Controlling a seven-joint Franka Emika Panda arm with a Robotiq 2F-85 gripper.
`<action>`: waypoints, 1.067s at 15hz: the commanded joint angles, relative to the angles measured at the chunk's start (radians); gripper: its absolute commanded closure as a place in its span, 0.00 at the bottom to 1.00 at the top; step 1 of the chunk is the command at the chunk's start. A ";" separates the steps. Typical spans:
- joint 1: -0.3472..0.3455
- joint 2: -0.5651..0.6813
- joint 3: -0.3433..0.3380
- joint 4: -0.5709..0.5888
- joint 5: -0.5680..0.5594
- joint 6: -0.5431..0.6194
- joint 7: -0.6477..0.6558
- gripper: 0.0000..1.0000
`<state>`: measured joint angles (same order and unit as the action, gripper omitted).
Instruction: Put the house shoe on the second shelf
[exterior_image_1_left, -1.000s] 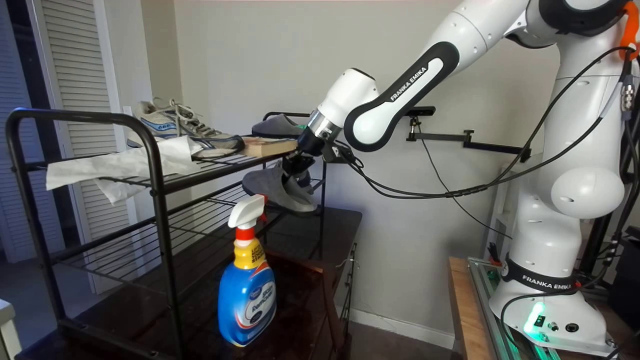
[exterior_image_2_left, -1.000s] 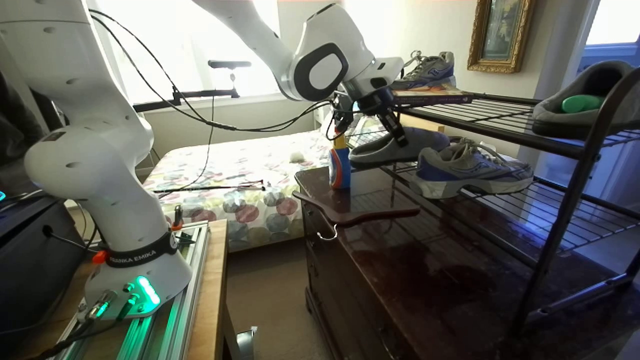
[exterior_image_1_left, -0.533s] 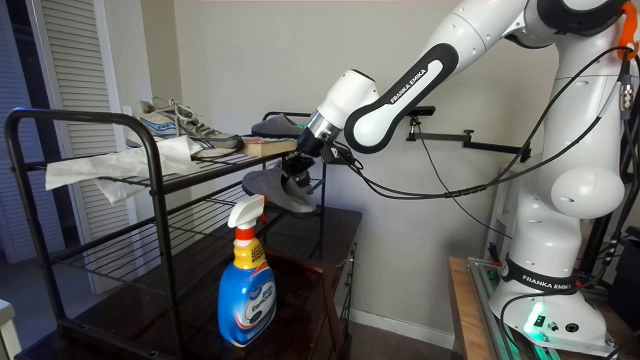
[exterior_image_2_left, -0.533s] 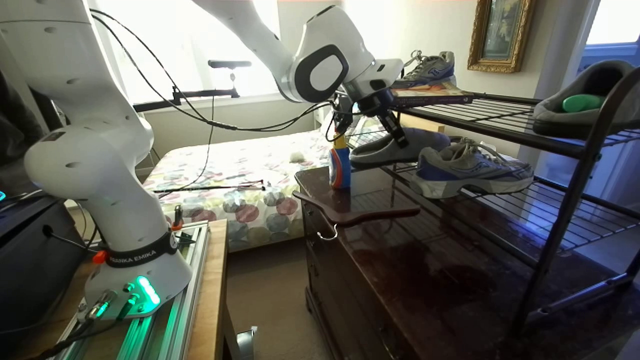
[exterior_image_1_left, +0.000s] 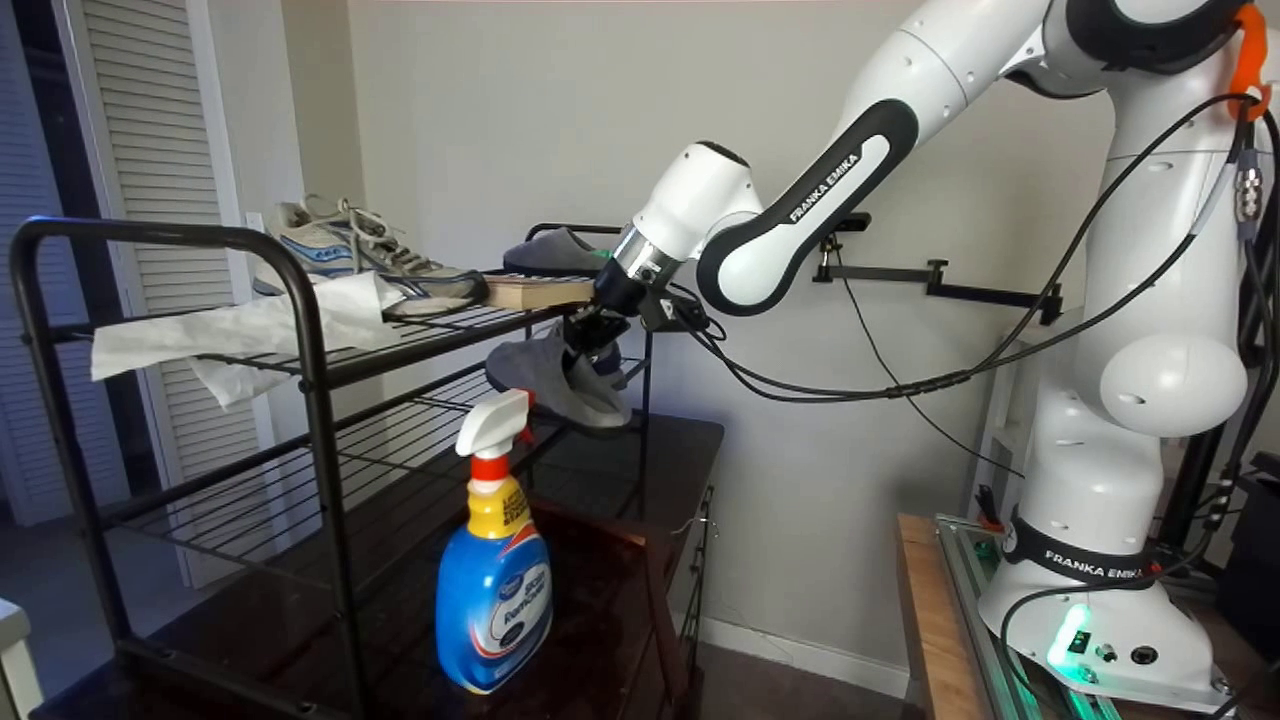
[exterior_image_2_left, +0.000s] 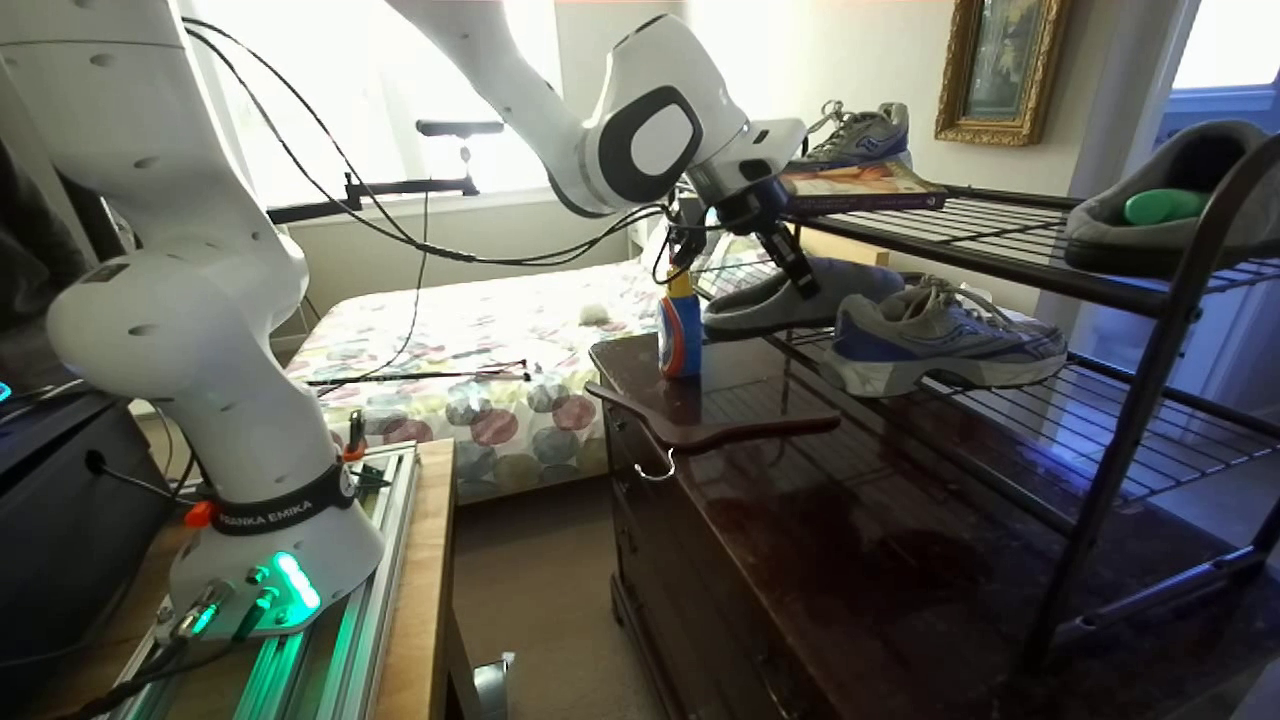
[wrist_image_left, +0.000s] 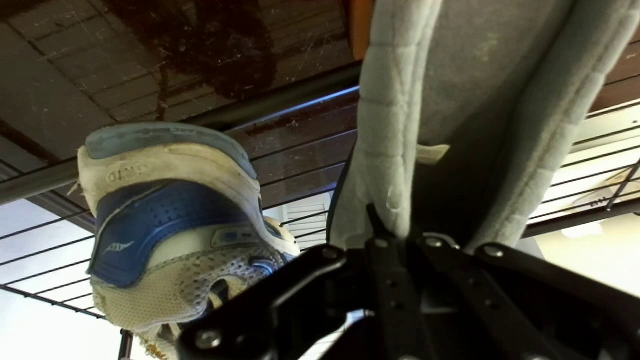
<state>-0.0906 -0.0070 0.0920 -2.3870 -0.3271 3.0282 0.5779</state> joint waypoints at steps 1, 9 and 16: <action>-0.001 0.056 0.001 0.069 -0.104 0.002 0.115 0.70; 0.010 0.074 0.000 0.085 -0.151 -0.035 0.191 0.22; 0.029 -0.031 0.066 0.012 0.127 -0.165 -0.001 0.00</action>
<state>-0.0757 0.0219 0.1295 -2.3574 -0.3453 2.9490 0.6733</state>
